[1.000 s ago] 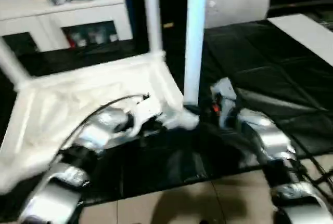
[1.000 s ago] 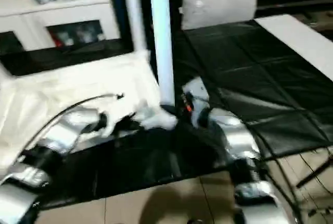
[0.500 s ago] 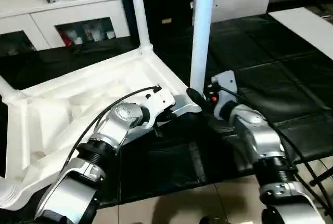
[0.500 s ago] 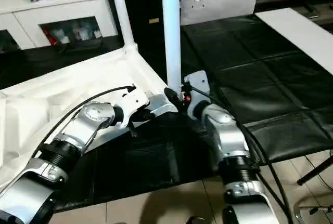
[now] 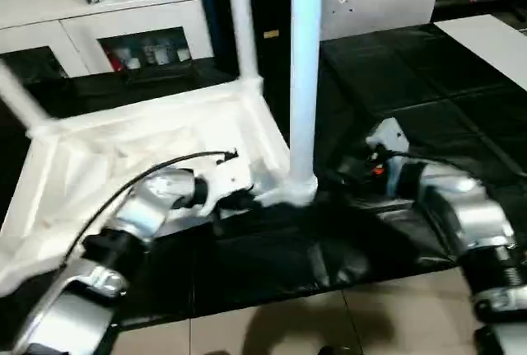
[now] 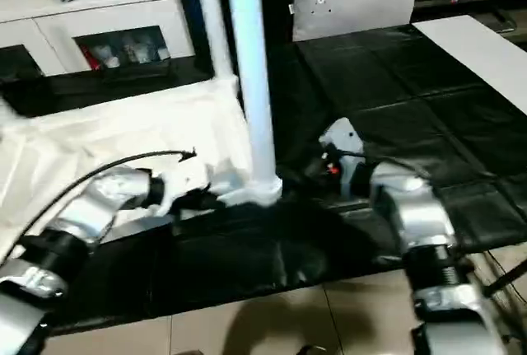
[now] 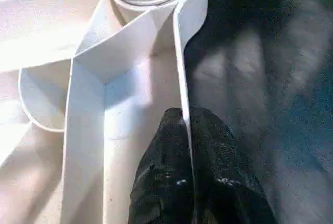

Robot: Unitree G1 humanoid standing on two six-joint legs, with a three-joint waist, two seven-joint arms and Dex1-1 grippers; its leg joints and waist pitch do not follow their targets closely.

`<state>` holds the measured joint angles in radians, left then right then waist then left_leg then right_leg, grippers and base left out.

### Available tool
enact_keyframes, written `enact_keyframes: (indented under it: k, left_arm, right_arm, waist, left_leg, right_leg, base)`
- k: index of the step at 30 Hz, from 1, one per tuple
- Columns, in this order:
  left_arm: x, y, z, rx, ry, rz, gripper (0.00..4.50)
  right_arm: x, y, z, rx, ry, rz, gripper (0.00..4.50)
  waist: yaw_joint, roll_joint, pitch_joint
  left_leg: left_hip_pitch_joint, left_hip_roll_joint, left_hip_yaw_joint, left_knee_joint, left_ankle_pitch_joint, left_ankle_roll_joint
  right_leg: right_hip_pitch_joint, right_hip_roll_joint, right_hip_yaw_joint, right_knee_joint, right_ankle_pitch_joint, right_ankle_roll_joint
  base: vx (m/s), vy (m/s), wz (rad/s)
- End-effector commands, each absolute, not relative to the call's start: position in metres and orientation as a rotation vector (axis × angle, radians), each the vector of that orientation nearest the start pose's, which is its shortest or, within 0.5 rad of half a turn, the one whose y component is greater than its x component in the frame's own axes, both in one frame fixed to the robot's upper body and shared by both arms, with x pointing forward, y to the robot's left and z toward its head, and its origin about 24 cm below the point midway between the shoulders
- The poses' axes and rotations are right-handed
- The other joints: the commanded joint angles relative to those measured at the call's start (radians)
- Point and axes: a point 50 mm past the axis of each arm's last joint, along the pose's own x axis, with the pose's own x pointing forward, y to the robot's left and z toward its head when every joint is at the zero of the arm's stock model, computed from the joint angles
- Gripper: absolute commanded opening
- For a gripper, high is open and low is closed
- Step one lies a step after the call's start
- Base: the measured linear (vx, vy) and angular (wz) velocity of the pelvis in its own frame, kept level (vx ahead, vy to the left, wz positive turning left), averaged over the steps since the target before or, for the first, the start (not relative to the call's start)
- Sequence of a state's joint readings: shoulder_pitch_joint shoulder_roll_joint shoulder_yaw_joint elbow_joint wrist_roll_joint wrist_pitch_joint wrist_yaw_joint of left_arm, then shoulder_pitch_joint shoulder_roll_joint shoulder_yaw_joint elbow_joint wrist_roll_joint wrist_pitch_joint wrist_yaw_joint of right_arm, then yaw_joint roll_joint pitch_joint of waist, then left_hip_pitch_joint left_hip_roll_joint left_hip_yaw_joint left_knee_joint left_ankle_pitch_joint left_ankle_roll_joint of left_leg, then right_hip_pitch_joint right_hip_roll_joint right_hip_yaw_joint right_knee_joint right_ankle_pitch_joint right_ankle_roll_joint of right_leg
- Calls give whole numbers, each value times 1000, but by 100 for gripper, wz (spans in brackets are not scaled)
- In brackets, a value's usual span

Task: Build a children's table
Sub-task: Rotate leg to tighten

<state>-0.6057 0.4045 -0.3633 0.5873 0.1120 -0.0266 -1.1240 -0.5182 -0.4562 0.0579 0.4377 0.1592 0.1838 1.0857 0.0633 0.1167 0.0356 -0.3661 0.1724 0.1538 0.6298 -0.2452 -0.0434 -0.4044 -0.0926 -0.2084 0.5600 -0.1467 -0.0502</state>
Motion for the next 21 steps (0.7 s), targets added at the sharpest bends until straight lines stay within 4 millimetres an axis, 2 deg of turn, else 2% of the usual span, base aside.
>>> enact_keyframes:
  k: [1,2,4,5,6,7,8,9,10,14,17,18,20,21]
  left_arm:
    - [311,129,54,701,397,-1421,0]
    - [310,129,54,704,397,-1445,0]
    - [306,130,55,712,396,-1499,0]
    - [304,131,55,716,398,-1512,0]
    - [302,132,54,726,398,-1537,0]
    - [301,133,54,736,398,-1556,0]
    - [300,133,54,743,397,-1568,0]
    - [299,134,54,749,397,-1583,0]
    - [299,134,54,749,397,-1583,0]
    - [296,134,53,753,399,-1610,0]
    - [294,133,53,753,398,-1627,0]
    - [294,132,53,754,397,-1631,0]
    - [293,132,52,756,398,-1638,0]
    - [293,132,52,757,399,-1639,0]
  right_arm:
    - [321,-178,90,-239,265,1135,428]
    - [320,-178,90,-247,268,1170,428]
    - [316,-178,91,-262,269,1254,428]
    - [315,-177,92,-265,268,1280,401]
    - [313,-176,92,-250,273,1329,392]
    - [312,-175,92,-236,279,1366,392]
    - [312,-175,93,-224,284,1389,387]
    - [311,-174,93,-210,294,1417,358]
    - [311,-174,93,-210,294,1417,358]
    - [308,-168,90,-178,322,1504,319]
    - [307,-163,87,-161,336,1541,311]
    - [307,-162,86,-150,343,1550,299]
    - [307,-160,82,-148,357,1560,281]
    - [307,-159,81,-149,361,1562,266]
  waist:
    - [7,-24,-76]
    - [14,-27,-76]
    - [24,-25,-76]
    - [31,-27,-76]
    - [33,-27,-76]
    - [36,-32,-76]
    - [38,-32,-75]
    - [42,-33,-75]
    - [45,-32,-74]
    - [52,-34,-76]
    - [56,-34,-77]
    - [57,-30,-76]
    - [56,-31,-77]
    - [56,-28,-77]
  left_leg:
    - [-3,67,-23,-63,-19,141]
    - [-4,67,-22,-63,-13,144]
    - [-3,70,-22,-63,-15,147]
    - [0,71,-21,-62,-11,149]
    - [-2,73,-22,-63,-9,148]
    - [-2,72,-21,-63,-13,150]
    - [-2,74,-21,-64,-13,149]
    - [-1,73,-21,-64,-16,149]
    - [0,74,-20,-64,-14,143]
    - [0,76,-21,-64,-10,136]
    - [0,76,-21,-64,-2,132]
    - [0,76,-21,-64,-2,130]
    - [-1,74,-20,-64,-2,127]
    - [0,74,-21,-63,-4,125]
  right_leg:
    - [71,-87,78,-58,-267,-38]
    - [71,-87,78,-56,-266,-42]
    - [70,-89,79,-53,-273,-43]
    - [67,-88,80,-52,-274,-46]
    - [68,-89,82,-51,-273,-48]
    - [68,-90,81,-52,-278,-49]
    - [68,-90,82,-53,-286,-48]
    - [67,-89,81,-54,-296,-46]
    - [65,-88,82,-55,-305,-44]
    - [65,-89,83,-53,-304,-43]
    - [65,-90,83,-52,-295,-47]
    - [65,-90,83,-52,-294,-48]
    - [66,-89,82,-53,-296,-46]
    - [65,-88,81,-54,-296,-45]
  base:
    - [0,0,0]
    - [0,0,0]
    - [0,0,0]
    - [0,0,0]
    - [0,0,0]
    - [0,0,0]
    - [0,0,0]
    - [0,0,0]
    - [0,0,0]
    - [0,0,0]
    - [0,0,0]
    - [0,0,0]
    - [0,0,0]
    - [0,0,0]
